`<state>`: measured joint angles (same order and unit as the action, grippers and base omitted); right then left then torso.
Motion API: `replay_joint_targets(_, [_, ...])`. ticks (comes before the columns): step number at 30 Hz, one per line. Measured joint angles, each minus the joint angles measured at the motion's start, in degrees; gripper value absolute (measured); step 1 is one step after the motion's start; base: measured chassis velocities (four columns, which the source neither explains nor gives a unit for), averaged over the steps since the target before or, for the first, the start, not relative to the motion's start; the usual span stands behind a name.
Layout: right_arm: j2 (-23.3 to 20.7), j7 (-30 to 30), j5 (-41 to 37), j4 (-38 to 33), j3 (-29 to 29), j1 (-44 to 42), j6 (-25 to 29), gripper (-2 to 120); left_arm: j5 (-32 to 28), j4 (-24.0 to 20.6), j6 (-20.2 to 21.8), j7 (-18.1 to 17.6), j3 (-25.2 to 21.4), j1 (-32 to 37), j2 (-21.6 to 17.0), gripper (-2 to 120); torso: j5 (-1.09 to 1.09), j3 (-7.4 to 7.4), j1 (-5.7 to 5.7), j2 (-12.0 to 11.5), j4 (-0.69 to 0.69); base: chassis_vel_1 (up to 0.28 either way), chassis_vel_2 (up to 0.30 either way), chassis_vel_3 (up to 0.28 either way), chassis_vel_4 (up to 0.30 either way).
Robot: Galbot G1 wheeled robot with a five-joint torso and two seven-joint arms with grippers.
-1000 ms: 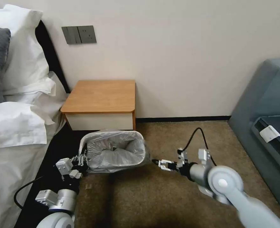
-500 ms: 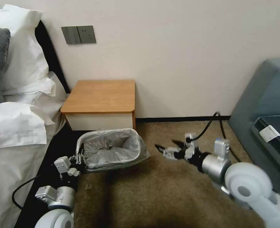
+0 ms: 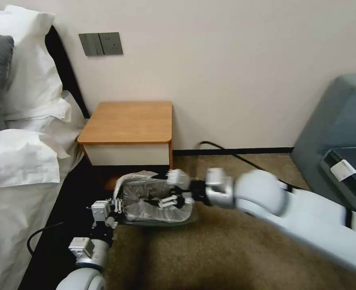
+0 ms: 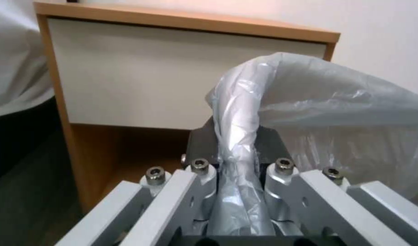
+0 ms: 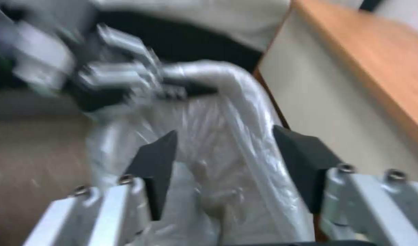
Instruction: Pick up the garbage bag from the table and place it over the trash can.
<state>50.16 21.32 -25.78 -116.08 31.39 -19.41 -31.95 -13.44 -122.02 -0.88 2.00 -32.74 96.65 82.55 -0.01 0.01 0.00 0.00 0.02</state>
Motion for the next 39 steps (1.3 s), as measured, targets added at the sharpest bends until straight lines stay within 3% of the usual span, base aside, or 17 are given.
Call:
replay_joint_targets(8, [3.4,1.0,3.4,1.6,3.0,1.1,-4.2,30,-0.9,-0.3,1.0,-1.6,0.1,-0.4,1.7,9,0.01,-0.01,0.00,0.0,-0.03,0.000,0.000,0.000,0.000])
replay_joint_targets(15, [6.2,-2.5,2.5,4.0,4.0,0.9,-5.4,1,-3.2,-1.4,1.5,-2.3,-0.8,-0.1,1.8,9,0.01,-0.01,0.00,0.0,-0.02,0.000,0.000,0.000,0.000])
replay_joint_targets(23, [7.0,-4.6,1.1,4.9,4.6,0.6,-6.6,0,-4.6,-2.4,1.7,-2.2,-0.8,0.0,2.0,9,0.01,-0.01,0.00,0.0,-0.03,0.000,0.000,0.000,0.000])
replay_joint_targets(26, [7.4,-6.6,0.3,5.0,4.9,0.3,-7.4,0,-4.7,-2.4,1.8,-1.8,-0.7,0.1,2.1,9,0.01,-0.01,0.00,0.0,-0.03,0.000,0.000,0.000,0.000])
replay_joint_targets(28, [8.1,-11.6,-2.7,5.4,5.7,0.0,-9.0,0,-4.6,-2.6,1.7,-1.0,-0.5,0.3,2.0,9,0.01,-0.01,0.00,0.0,-0.02,0.000,0.000,0.000,0.000])
replay_joint_targets(31, [8.4,-12.9,-3.7,6.0,6.1,-0.1,-9.7,0,-4.6,-3.0,1.5,-0.4,-0.4,0.5,1.9,9,0.01,-0.01,0.00,0.0,-0.02,0.000,0.000,0.000,0.000])
replay_joint_targets(39, [9.4,-15.4,-1.9,10.1,7.8,-0.6,-9.9,0,-2.4,-4.5,0.5,1.0,0.2,1.1,2.0,9,0.01,-0.01,0.00,0.0,-0.02,0.000,0.000,0.000,0.000])
